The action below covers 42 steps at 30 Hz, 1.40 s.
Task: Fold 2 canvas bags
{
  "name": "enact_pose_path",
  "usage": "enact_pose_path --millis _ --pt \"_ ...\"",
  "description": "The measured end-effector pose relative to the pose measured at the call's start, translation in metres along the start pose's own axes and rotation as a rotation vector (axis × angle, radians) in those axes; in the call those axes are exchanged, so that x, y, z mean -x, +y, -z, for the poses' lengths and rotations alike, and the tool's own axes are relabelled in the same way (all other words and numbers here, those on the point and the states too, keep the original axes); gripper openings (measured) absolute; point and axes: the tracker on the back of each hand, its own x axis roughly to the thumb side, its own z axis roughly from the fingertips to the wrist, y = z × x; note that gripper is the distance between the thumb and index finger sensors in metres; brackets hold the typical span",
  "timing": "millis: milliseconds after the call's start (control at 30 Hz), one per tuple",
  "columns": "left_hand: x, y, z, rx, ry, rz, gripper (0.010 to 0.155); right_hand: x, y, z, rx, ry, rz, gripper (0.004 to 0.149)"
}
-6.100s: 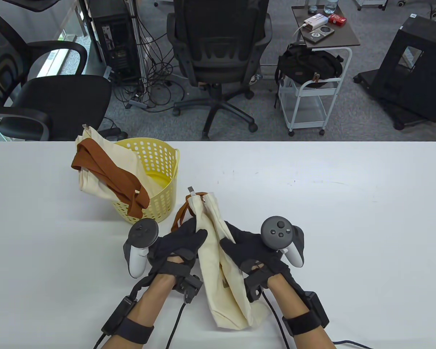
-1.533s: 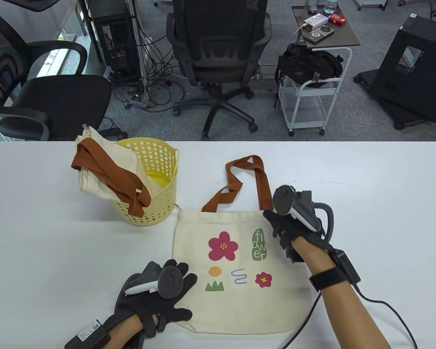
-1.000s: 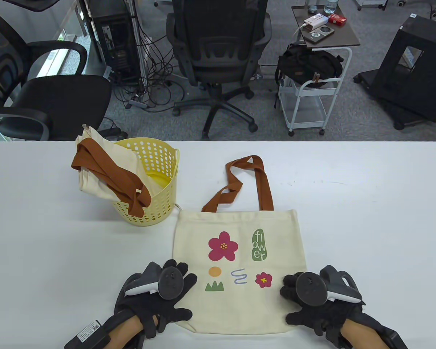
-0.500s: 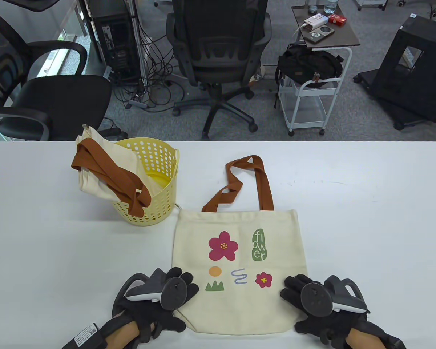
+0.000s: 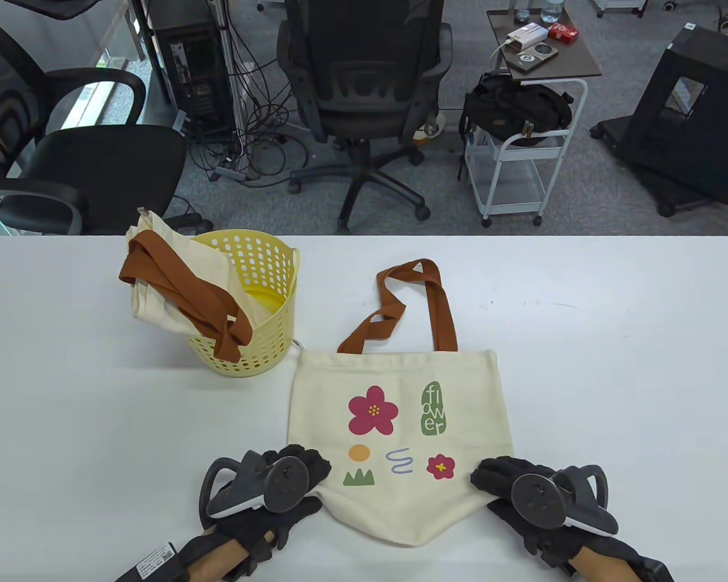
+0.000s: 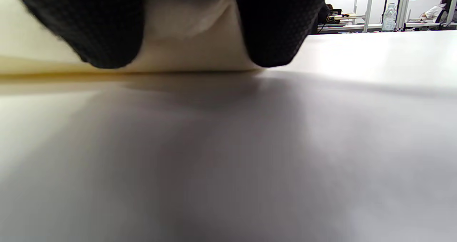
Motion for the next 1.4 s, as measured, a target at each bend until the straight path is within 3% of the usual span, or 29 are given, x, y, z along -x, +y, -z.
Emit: enact_pose_path --millis 300,600,733,900,1200,1300,1400 --pt "0.018 0.020 -0.004 -0.074 0.045 -0.258 0.057 0.020 -0.032 0.008 0.058 0.047 0.250 0.046" --pt "0.024 0.058 0.022 -0.058 0.149 -0.346 0.060 0.042 -0.055 0.051 -0.068 0.116 0.444 0.051" --pt "0.022 0.064 0.043 -0.040 0.199 -0.359 0.060 0.061 -0.050 0.072 -0.128 0.190 0.516 0.050" --pt "0.015 0.050 0.057 -0.048 0.243 -0.288 0.060 0.075 -0.030 0.081 -0.111 0.282 0.518 0.050" --pt "0.000 0.035 0.054 -0.155 0.328 0.077 0.065 0.040 -0.025 0.081 -0.025 0.306 0.190 0.063" --pt "-0.003 0.030 0.051 -0.180 0.331 0.221 0.084 0.023 -0.022 0.078 0.006 0.363 -0.016 0.072" --pt "-0.004 0.025 0.051 -0.149 0.254 0.171 0.087 0.012 -0.019 0.078 -0.005 0.423 -0.143 0.079"
